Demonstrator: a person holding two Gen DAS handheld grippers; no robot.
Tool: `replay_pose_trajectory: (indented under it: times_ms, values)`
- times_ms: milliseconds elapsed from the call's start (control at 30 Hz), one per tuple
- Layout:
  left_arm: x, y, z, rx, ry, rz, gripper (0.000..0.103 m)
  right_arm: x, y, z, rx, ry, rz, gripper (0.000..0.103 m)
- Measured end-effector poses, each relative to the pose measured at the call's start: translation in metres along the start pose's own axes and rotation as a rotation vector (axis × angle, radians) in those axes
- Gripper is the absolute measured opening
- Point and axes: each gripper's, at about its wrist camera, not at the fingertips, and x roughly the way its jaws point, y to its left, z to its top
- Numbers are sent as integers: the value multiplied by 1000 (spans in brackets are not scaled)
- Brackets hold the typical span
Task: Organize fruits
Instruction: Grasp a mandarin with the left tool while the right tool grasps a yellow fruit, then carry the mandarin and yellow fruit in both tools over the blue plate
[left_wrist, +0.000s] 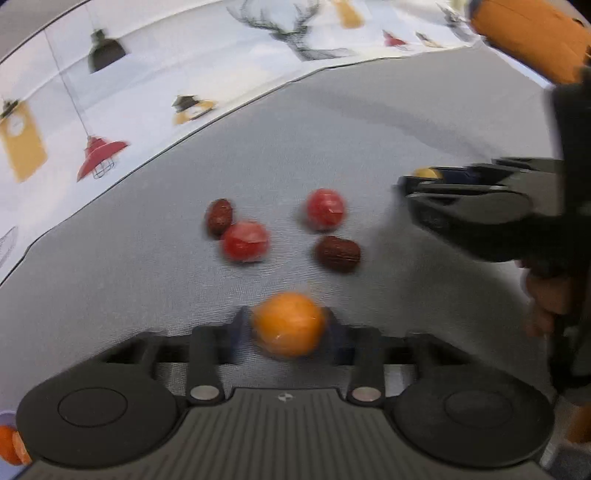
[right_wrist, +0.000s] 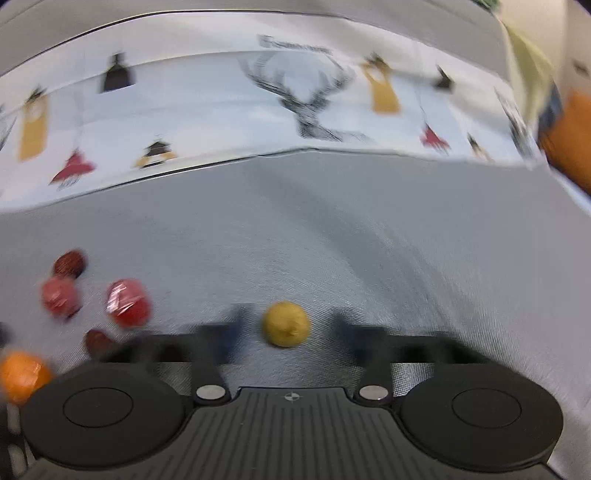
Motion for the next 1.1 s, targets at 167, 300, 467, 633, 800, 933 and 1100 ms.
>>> replay_pose_trajectory:
  times_ms: [167, 300, 467, 633, 800, 933, 1100]
  values:
    - [-33, -1, -6, 22, -28, 27, 41, -19, -8, 11, 102, 28, -39, 27]
    - [-93, 14, -24, -42, -46, 23, 42, -95, -12, 21, 163, -66, -17, 27]
    - [-169, 21, -61, -74, -28, 76, 42, -207, 8, 9, 108, -157, 77, 27]
    - [-244, 31, -112, -138, -35, 114, 42, -300, 33, -15, 58, -188, 191, 27]
    - [-306, 44, -164, -219, -34, 154, 42, -364, 63, -36, 20, -170, 295, 27]
    - [-341, 51, -197, -258, -52, 187, 42, -400, 88, -51, -34, -177, 358, 27]
    - [-372, 54, -224, -284, -78, 204, 42, -441, 114, -66, -97, -222, 401, 27]
